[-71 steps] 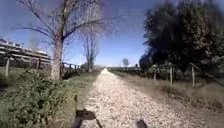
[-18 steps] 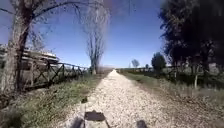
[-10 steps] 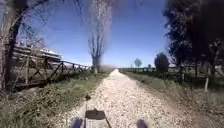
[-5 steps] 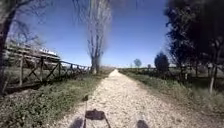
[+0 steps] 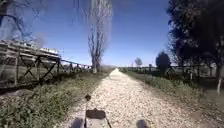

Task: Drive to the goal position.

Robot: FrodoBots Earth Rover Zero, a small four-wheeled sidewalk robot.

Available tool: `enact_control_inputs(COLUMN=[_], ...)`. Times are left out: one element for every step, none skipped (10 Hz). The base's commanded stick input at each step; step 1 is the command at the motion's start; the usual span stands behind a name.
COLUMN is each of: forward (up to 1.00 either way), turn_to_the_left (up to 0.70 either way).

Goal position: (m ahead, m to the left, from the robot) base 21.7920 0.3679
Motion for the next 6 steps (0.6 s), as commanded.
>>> enact_control_inputs(forward=[0.50,0.50,0.50,0.50,0.50,0.50], turn_to_the_left=[0.00,0.00,0.00,0.00,0.00,0.00])
